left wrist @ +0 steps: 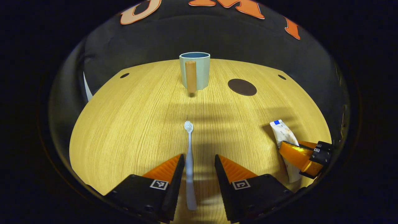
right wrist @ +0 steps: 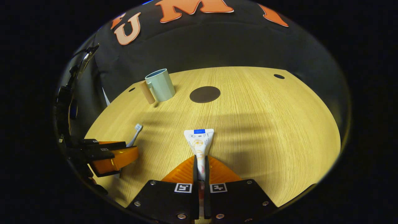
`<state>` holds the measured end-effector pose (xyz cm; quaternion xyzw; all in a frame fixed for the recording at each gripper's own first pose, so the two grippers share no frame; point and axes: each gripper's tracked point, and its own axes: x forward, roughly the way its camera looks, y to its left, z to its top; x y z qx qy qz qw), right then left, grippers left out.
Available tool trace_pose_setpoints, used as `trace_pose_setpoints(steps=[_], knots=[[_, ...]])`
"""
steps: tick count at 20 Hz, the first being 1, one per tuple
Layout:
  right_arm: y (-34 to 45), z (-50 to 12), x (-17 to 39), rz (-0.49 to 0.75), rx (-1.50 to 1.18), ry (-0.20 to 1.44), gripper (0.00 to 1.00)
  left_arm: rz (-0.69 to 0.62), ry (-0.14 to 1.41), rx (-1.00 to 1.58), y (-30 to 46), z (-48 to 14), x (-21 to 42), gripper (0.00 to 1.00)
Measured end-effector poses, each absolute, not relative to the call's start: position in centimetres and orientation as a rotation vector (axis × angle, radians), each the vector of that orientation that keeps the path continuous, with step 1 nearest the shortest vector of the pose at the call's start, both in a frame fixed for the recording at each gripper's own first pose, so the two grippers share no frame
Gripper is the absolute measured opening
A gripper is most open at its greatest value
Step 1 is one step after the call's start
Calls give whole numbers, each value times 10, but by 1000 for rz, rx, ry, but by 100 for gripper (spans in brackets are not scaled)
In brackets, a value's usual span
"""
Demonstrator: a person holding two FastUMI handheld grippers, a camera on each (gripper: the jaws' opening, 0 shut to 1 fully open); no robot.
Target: Put the toothbrush and toothpaste on the desktop into the cup, then pick up the cup and place it on the coaster on the desktop.
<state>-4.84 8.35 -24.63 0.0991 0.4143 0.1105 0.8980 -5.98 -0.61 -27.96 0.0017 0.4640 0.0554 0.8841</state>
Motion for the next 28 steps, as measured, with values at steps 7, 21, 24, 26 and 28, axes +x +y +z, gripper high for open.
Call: trace_pose_setpoints(steps=[7,21,24,26,28], knots=[[91,-226,-40,256,223,795,6,92,944,-24,-9,-289,-59,11],[71,-164,-22,201,241,629,6,34,686,-36,20,-299,-56,6],[75,-148,-17,220,248,598,6,15,600,-41,20,-286,-53,6],[78,-138,-14,235,259,582,6,17,546,-27,24,-275,-48,7],[77,-130,-8,229,247,559,6,21,503,-19,30,-266,-45,6]])
